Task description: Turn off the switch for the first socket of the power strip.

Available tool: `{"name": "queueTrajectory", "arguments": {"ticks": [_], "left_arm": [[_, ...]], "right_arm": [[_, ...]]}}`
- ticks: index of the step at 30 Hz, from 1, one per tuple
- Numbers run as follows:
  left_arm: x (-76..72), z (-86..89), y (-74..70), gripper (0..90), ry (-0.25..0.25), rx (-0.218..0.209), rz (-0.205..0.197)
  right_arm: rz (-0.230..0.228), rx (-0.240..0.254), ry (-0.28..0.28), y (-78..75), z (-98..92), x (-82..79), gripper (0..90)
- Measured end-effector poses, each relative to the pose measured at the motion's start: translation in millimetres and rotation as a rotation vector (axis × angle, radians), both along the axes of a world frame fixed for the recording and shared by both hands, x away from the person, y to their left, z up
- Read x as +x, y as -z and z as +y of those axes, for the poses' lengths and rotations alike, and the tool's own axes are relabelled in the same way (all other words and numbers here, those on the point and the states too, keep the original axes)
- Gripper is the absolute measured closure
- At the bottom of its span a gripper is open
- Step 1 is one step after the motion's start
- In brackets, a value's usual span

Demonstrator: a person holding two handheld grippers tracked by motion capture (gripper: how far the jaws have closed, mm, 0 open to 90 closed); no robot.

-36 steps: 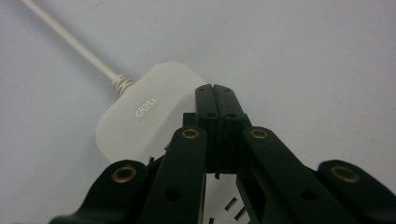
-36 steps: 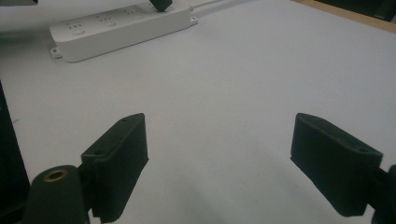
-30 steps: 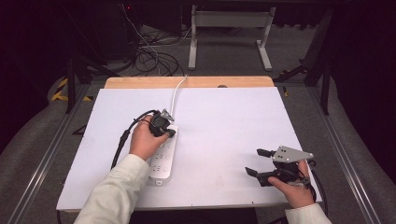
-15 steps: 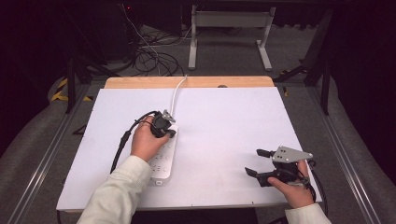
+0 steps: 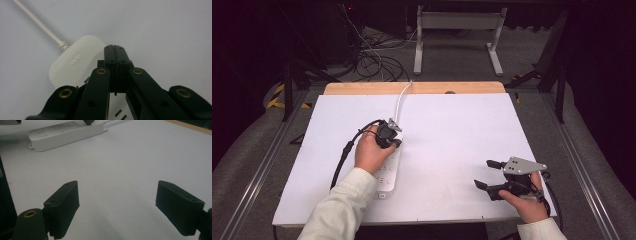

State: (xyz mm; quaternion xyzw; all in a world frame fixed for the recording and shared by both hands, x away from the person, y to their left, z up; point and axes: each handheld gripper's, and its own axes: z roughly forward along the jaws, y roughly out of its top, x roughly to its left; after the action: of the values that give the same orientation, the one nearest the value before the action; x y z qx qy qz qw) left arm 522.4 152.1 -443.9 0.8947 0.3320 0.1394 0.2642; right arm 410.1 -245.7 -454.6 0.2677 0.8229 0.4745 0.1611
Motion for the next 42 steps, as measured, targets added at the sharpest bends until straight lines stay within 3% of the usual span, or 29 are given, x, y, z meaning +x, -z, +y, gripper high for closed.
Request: {"name": "queueTrajectory", "arguments": {"ticks": [3,13,20,22,26,28,34,42], "left_arm": [[-0.8,2.2,1.5,90.0,-0.012,-0.026,0.001],[-2.3,4.2,3.5,90.0,-0.016,-0.045,-0.011],[-0.9,10.1,5.7,90.0,-0.030,-0.083,0.005],[-1.7,8.1,4.5,90.0,-0.036,-0.069,-0.004],[-4.1,6.8,-0.9,90.0,-0.031,-0.055,-0.028],[-6.4,10.0,-9.1,90.0,-0.026,-0.098,-0.051],[-14.4,10.0,-25.6,90.0,-0.007,-0.117,-0.081],[-20.5,7.3,-38.4,90.0,0.018,-0.146,-0.078]], "right_arm": [[0.000,0.000,-0.001,-0.2,0.0,-0.2,19.1],[0.002,0.000,-0.005,0.6,0.4,-0.2,19.1],[0.006,-0.006,-0.010,2.0,1.1,-0.8,19.1],[0.008,-0.008,-0.008,2.5,0.7,-0.5,19.0],[-0.002,0.002,-0.007,0.4,0.2,-0.8,18.9],[-0.002,0.005,0.000,0.3,-1.3,0.1,18.9],[0.000,0.001,-0.001,1.0,-0.9,-0.1,18.9],[-0.003,0.003,0.000,0.1,-0.9,-0.3,18.8]]}}
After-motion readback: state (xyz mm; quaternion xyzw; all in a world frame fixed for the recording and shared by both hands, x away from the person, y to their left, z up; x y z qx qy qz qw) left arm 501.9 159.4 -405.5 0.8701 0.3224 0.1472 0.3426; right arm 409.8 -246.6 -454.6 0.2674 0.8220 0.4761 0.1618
